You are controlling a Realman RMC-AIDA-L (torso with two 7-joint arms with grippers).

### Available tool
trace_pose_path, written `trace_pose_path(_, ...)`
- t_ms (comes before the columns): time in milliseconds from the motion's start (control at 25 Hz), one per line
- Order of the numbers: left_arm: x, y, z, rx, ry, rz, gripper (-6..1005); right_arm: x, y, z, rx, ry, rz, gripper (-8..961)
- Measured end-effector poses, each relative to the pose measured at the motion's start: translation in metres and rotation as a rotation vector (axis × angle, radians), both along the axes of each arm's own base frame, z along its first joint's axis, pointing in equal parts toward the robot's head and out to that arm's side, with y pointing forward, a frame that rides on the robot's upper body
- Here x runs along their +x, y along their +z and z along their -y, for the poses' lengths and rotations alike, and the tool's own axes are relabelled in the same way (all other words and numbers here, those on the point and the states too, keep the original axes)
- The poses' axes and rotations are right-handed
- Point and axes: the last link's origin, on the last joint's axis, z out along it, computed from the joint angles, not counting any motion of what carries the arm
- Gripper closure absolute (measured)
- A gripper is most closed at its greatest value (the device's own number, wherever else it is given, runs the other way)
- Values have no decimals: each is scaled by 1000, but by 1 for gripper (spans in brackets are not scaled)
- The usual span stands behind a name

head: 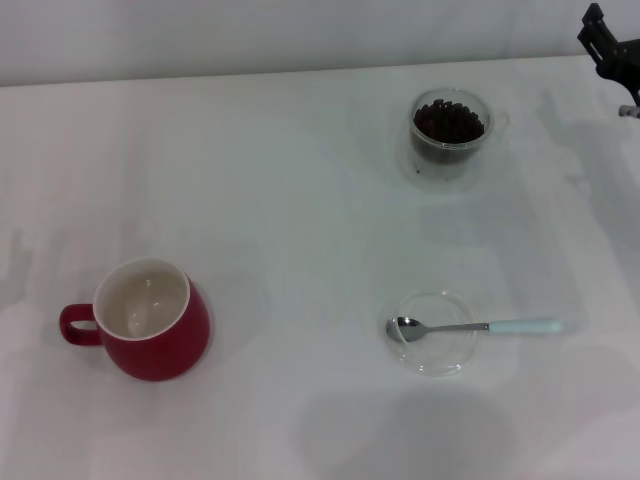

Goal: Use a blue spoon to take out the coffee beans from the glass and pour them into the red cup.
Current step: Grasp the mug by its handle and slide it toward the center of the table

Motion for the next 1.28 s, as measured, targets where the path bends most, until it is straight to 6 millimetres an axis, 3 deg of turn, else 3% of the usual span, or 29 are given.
trace_pose_path(360, -3, 5, -1, 18, 11, -1, 240, -11, -1, -8, -7, 30, 194, 79)
trace_pose_path(720, -4, 4, 2, 11, 7, -7, 239, -9, -3, -6, -17, 24, 191, 79)
trace_pose_path(1040, -7, 11, 33, 54, -26, -23, 240, -1, -2, 0, -19, 7, 151, 79)
trace_pose_path(1280, -13, 14, 77, 40, -69, -75, 241, 3, 0, 4, -12, -2, 149, 79)
